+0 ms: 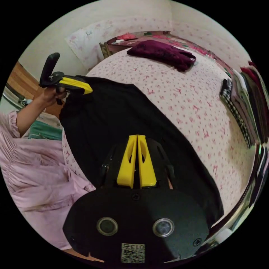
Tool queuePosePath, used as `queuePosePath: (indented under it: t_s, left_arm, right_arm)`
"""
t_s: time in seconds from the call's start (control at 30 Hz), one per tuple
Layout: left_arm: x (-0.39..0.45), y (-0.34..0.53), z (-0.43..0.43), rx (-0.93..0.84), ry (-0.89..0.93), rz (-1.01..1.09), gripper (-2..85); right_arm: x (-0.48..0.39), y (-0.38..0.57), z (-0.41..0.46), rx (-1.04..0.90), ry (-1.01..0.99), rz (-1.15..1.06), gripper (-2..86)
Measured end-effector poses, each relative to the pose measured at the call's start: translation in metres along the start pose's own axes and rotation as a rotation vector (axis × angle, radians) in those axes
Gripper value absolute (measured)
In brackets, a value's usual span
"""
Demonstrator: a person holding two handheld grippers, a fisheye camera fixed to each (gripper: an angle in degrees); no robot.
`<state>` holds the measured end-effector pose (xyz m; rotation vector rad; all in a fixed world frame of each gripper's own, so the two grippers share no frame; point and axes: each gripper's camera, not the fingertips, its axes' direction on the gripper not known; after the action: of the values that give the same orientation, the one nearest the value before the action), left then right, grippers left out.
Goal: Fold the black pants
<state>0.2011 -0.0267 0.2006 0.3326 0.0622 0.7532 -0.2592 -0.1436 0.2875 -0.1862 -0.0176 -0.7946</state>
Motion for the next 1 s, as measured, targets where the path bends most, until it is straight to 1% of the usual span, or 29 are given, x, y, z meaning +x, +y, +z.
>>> queuePosePath:
  t_s: [0.1,0.17,0.37,0.47,0.57,0.63,0.77,0.83,1.0]
  left_arm:
    - [0.037,-0.027,0.034,-0.042,0.007,0.067,-0.3]
    - [0.057,-0.046,0.051,-0.05,0.019,0.097,-0.3]
    - [0.127,-0.116,0.102,-0.073,0.003,0.227,-0.3]
    - [0.162,-0.155,0.129,-0.084,0.005,0.274,-0.3]
    - [0.2,-0.194,0.159,-0.102,-0.008,0.333,-0.3]
    - [0.229,-0.226,0.185,-0.121,-0.008,0.376,-0.3]
    - [0.263,-0.268,0.224,-0.161,-0.004,0.408,-0.3]
    - [0.278,-0.289,0.248,-0.208,-0.031,0.417,-0.2]
    - [0.29,-0.313,0.272,-0.258,-0.031,0.374,-0.1]
  right_arm:
    - [0.028,0.051,-0.014,0.002,0.024,0.144,0.2]
    - [0.066,0.105,-0.031,0.0,0.047,0.306,0.2]
    - [0.167,0.234,-0.097,0.054,0.256,0.633,0.3]
    - [0.214,0.286,-0.123,0.08,0.32,0.725,0.3]
    - [0.253,0.326,-0.143,0.1,0.365,0.758,0.2]
    - [0.273,0.344,-0.149,0.115,0.359,0.747,0.2]
    - [0.308,0.372,-0.141,0.066,0.33,0.638,0.2]
    - [0.322,0.386,-0.136,0.025,0.312,0.609,0.3]
    - [0.345,0.441,-0.165,0.142,0.24,0.602,0.8]
